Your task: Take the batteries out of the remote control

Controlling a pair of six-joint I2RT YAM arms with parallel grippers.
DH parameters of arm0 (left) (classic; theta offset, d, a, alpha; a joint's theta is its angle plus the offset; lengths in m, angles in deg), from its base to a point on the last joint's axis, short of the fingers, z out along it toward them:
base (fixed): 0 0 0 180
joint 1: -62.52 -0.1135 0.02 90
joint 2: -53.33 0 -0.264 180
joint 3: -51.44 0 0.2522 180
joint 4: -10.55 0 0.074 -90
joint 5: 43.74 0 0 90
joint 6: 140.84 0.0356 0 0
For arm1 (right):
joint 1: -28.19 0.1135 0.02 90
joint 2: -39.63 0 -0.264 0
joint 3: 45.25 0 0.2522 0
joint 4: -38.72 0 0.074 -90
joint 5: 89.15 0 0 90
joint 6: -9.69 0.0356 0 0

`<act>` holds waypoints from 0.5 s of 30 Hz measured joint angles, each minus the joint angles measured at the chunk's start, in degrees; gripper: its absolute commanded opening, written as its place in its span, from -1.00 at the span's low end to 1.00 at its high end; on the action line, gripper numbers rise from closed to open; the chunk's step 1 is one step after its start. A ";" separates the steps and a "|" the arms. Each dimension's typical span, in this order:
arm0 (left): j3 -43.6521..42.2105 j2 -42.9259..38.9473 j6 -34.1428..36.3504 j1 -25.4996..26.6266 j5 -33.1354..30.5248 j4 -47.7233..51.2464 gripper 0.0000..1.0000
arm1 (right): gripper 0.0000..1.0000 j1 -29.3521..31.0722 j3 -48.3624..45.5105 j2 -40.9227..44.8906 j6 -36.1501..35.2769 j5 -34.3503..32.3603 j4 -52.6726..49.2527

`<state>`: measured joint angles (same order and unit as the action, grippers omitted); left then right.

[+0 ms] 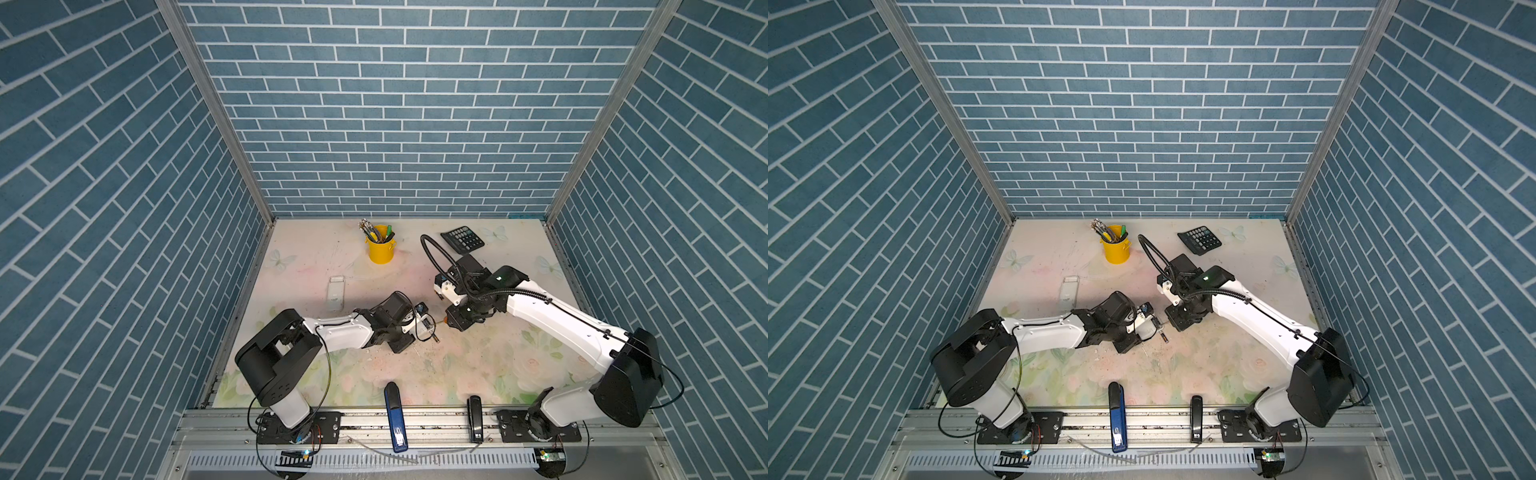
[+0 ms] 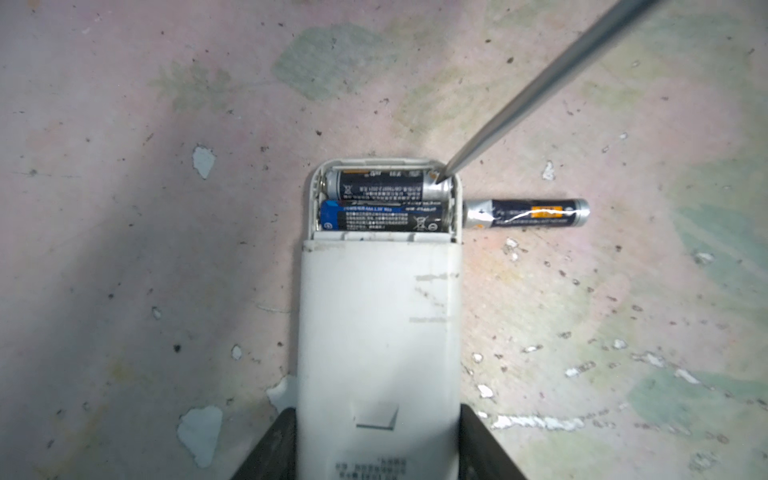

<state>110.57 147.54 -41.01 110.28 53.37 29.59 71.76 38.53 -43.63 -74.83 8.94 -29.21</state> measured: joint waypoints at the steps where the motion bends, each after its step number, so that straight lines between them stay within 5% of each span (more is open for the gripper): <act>1: 0.00 0.00 0.00 0.00 -0.02 0.00 -0.13 | -1.00 0.00 0.00 -0.02 0.00 0.00 0.04; 15: 0.00 0.00 0.00 0.00 -0.02 0.00 -0.15 | -1.00 0.00 -0.07 -0.04 -0.02 -0.17 -0.15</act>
<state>110.57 147.54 -41.01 110.28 53.35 29.59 71.76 38.47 -43.68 -74.85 8.77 -29.37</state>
